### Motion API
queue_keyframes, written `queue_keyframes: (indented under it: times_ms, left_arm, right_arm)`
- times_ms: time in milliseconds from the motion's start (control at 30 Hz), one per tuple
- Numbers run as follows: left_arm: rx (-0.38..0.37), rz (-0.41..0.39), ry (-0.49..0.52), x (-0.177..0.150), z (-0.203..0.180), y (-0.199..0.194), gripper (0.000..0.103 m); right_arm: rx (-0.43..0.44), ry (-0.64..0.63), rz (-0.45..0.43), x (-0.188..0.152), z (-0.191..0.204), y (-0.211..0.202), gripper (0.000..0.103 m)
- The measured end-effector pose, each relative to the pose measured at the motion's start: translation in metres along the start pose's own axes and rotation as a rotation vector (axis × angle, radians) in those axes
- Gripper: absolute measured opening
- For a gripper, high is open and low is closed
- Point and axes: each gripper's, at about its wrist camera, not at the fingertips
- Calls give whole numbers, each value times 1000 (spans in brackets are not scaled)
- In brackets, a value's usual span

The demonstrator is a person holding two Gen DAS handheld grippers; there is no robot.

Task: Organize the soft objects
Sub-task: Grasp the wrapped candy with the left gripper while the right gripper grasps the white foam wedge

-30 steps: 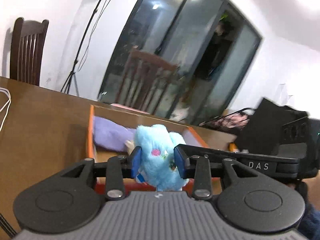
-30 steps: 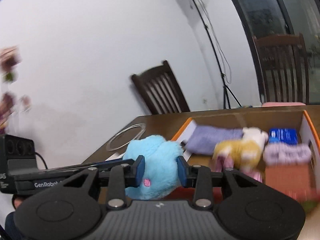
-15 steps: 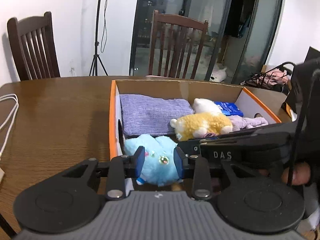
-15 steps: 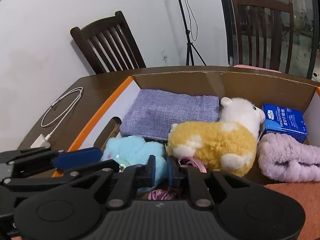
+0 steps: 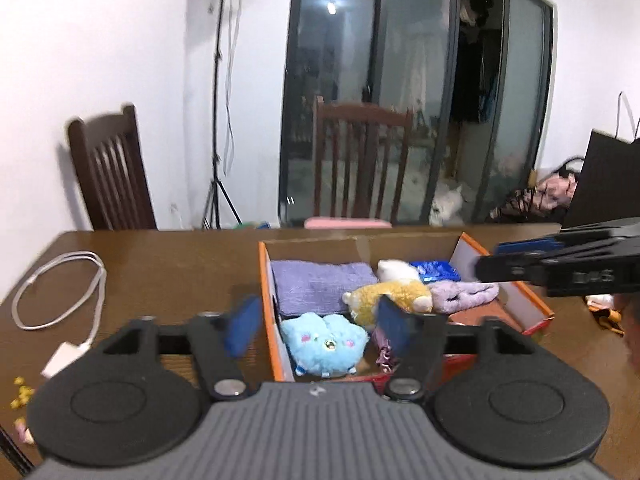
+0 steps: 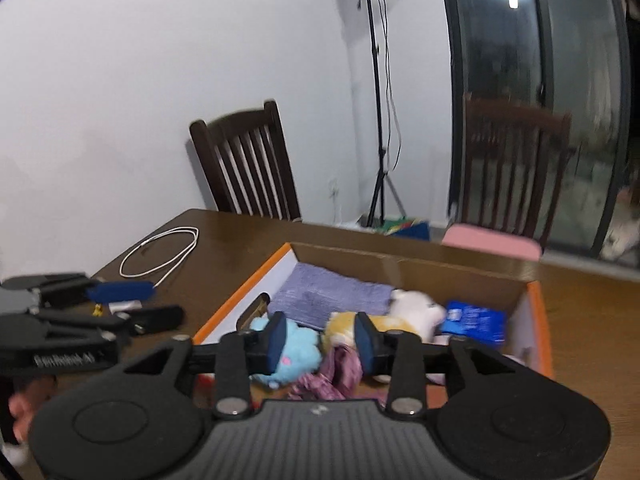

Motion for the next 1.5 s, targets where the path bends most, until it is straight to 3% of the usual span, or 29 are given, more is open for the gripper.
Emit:
queue_keyframes:
  times_ms: [100,333,533,667,800,1000,1233,1400,1500]
  left_arm:
    - [8,-23,6,-17,-8,-33,79]
    - [4,-89,24,-79,-30,-109,85]
    - [43,-66,-53,-149,-43,-158,89]
    - [58,12,-28,-183,-58,-171,89]
    - [60,31,-15,-184,-63,-165,89]
    - [35,28,6,-181,-71,-154,89]
    - [37,83,-4,-184,-70,-129,89]
    - [75,95,-11,-178,-61,-103,89]
    - [103,102,-17,-168,-52,-80,89]
  right_arm:
    - [-43,-50,-55,-16,1,-46,53]
    - [-26,-90,-126,-86,16,-128,62]
    - [34,-80,-130,-170,42,-168,64]
    - [48,-74,-120,-217,51,-188,68]
    - [54,-98,-58,-236,60,-188,68]
    - [53,-106,-46,-243,62,-180,68]
    - [72,-52,-14,-243,51,-159,68]
    - [66,-72,26,-240,57,-132,67]
    - [61,-85,64,-238,59,-114,62]
Point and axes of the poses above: each gripper's, at about its wrist camera, not at the fingertips, and y roughly the way its jaws point, z to its left, x to its top, and after that the axes turned 1 degree about -x, right-handed
